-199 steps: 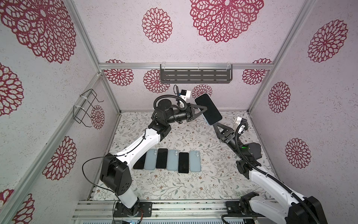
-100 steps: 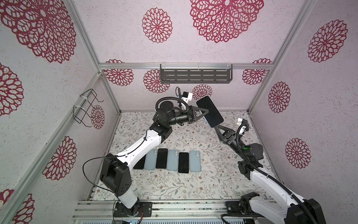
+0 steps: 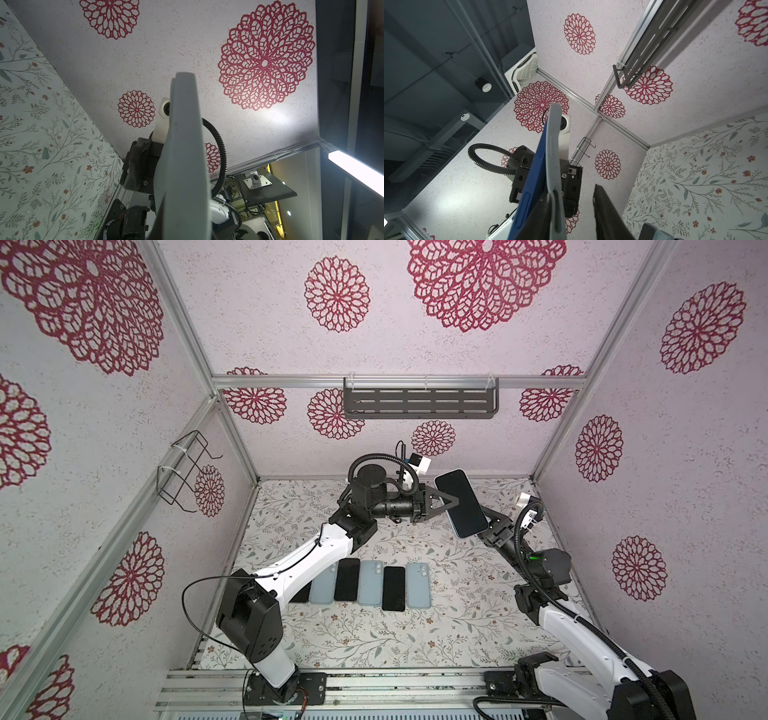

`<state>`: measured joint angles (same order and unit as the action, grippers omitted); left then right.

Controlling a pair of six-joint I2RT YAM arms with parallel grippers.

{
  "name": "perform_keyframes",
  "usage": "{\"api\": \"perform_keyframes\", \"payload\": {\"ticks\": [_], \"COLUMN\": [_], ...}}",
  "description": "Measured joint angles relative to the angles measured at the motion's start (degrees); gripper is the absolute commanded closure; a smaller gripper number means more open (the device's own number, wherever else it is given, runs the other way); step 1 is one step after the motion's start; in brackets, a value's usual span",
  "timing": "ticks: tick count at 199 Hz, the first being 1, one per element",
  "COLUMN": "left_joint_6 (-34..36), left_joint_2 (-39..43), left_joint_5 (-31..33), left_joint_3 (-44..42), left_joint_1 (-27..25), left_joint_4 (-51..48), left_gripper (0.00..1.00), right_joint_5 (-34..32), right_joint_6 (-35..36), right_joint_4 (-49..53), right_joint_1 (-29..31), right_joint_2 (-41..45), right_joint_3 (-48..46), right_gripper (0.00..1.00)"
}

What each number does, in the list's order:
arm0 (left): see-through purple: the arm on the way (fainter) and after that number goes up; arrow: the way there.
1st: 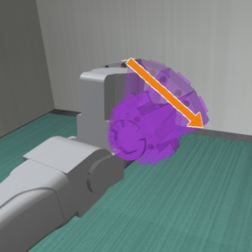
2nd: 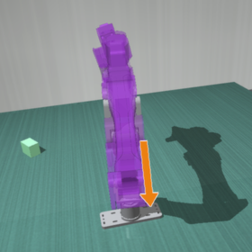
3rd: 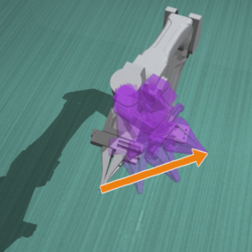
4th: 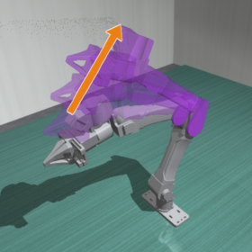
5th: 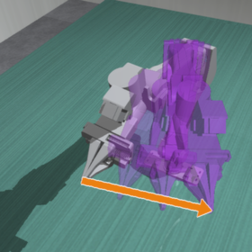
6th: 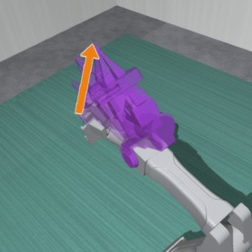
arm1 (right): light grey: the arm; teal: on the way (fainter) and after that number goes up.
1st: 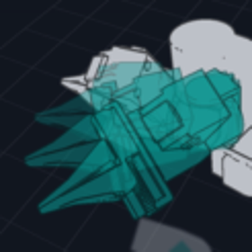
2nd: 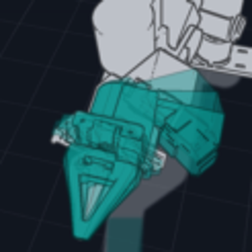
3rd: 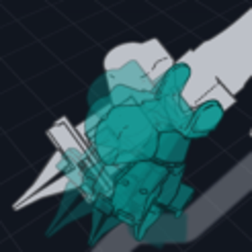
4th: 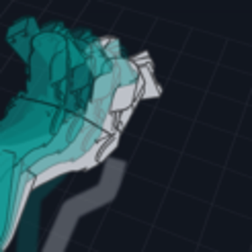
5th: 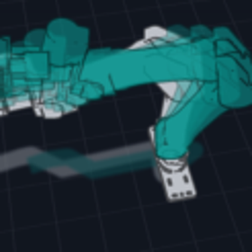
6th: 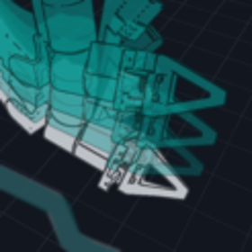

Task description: Take the phone out of the phone case

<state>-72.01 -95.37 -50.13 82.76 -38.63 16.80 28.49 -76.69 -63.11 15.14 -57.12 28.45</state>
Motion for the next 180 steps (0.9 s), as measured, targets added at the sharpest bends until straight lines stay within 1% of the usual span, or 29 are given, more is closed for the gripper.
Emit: {"api": "perform_keyframes", "payload": {"ticks": [24,33,57,65,88,96,105,114,123,154,180], "left_joint_6": [-0.2,-0.3,-0.5,-0.7,-1.6,-1.9,-2.2,-2.3,-1.7,-1.0,-0.1], "left_joint_2": [0.0,-0.1,-1.2,-1.8,-4.2,-5.2,-6.1,-7.1,-8.2,-12.6,-14.5], "left_joint_5": [-0.6,-0.9,-2.4,-3.0,-4.4,-5.0,-5.4,-5.7,-5.1,-2.6,-0.7], "left_joint_3": [-0.3,-0.3,-0.3,-0.3,-1.4,-1.9,-2.6,-3.4,-4.0,-5.9,-7.5], "left_joint_1": [0.2,0.2,0.1,0.0,-0.4,-0.6,-0.8,-1.0,-1.3,-1.6,-2.1], "left_joint_4": [-0.4,-0.9,-1.0,-0.5,2.1,3.1,3.9,4.7,5.3,6.9,7.7], "left_gripper": [1.0,1.0,1.0,1.0,1.0,0.95,0.86,0.71,0.63,0.41,0.34], "right_joint_5": [0.6,0.7,1.1,1.1,1.2,1.0,0.4,0.0,-0.2,0.2,-0.5], "right_joint_6": [-1.5,-1.9,-3.5,-3.5,-3.1,-2.6,-2.0,-1.2,-0.9,-0.7,-0.7], "right_joint_4": [-0.4,0.0,1.4,2.6,9.2,12.2,15.6,19.1,21.8,27.3,31.1], "right_joint_1": [0.0,0.0,0.0,-0.1,-0.7,-0.8,-1.0,-1.0,-1.0,-0.7,-0.7], "right_joint_2": [0.9,1.8,5.2,6.3,10.4,12.2,14.2,16.1,17.9,22.3,24.2], "right_joint_3": [-0.9,-1.5,-3.6,-4.3,-6.3,-7.1,-8.2,-9.1,-9.8,-14.0,-18.5], "right_gripper": [0.82,0.87,0.98,1.0,1.0,1.0,1.0,1.0,1.0,1.0,1.0]}}
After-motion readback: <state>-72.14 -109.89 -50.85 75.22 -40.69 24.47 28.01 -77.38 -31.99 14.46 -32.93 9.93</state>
